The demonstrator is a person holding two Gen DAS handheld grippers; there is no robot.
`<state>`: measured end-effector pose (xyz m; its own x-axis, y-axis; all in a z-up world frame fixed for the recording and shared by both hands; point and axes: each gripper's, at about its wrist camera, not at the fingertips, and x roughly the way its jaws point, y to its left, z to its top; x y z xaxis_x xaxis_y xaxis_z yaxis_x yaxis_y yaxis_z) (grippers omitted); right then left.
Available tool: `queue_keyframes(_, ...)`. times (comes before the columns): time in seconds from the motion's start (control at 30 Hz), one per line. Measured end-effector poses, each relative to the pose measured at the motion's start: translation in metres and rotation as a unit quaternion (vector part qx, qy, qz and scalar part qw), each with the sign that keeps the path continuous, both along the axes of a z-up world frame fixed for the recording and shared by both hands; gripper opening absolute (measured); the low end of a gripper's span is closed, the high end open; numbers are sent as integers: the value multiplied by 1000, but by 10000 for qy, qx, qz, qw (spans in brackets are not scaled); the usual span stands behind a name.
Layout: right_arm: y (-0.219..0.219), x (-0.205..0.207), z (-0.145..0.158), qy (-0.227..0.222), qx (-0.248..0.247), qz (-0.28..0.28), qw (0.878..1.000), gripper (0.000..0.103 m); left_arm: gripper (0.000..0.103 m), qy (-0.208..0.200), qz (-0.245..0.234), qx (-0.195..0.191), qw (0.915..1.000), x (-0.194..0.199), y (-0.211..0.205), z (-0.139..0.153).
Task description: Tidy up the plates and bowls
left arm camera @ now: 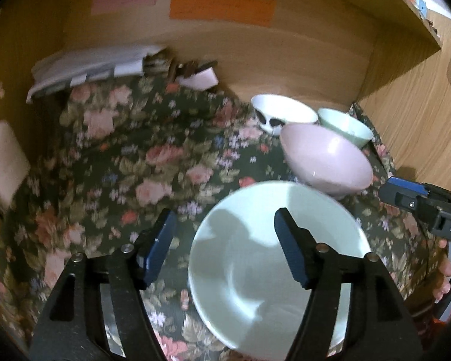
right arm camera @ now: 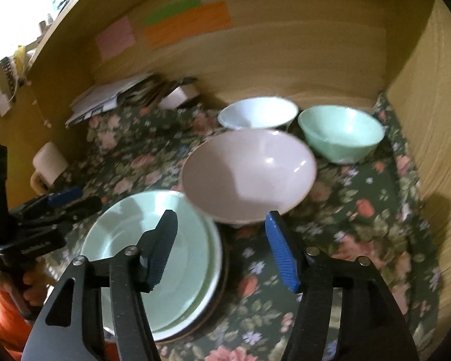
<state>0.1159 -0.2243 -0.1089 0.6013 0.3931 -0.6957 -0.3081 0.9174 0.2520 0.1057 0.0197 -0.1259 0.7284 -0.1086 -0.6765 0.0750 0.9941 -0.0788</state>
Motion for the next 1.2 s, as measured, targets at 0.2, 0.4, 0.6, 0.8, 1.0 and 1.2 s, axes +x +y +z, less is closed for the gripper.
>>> queue_keyframes(0.2,-16,16,0,-23,55,-236,9997,58,78,-122,-141,148,9997,26,-16,14)
queue_keyframes(0.4,-31,32,-4,2,58,-435,9990,58,81,-173,-266,228,9992,54,-34,17)
queue_keyframes(0.6,-39,49,-12,117,32,-480,9988,58,81,-63,-503,356,9981,83,-52,11)
queue_keyframes(0.8,-48,66,-26,302,78,-536,9981,58,81,159,-702,461,9963,109,-68,-3)
queue_keyframes(1.0,-52,81,-40,549,199,-531,9969,58,81,550,-725,444,9949,136,-76,-22)
queue_keyframes(1.2,-48,90,-54,771,231,-446,9958,58,64,757,-790,542,9925,148,-84,-36)
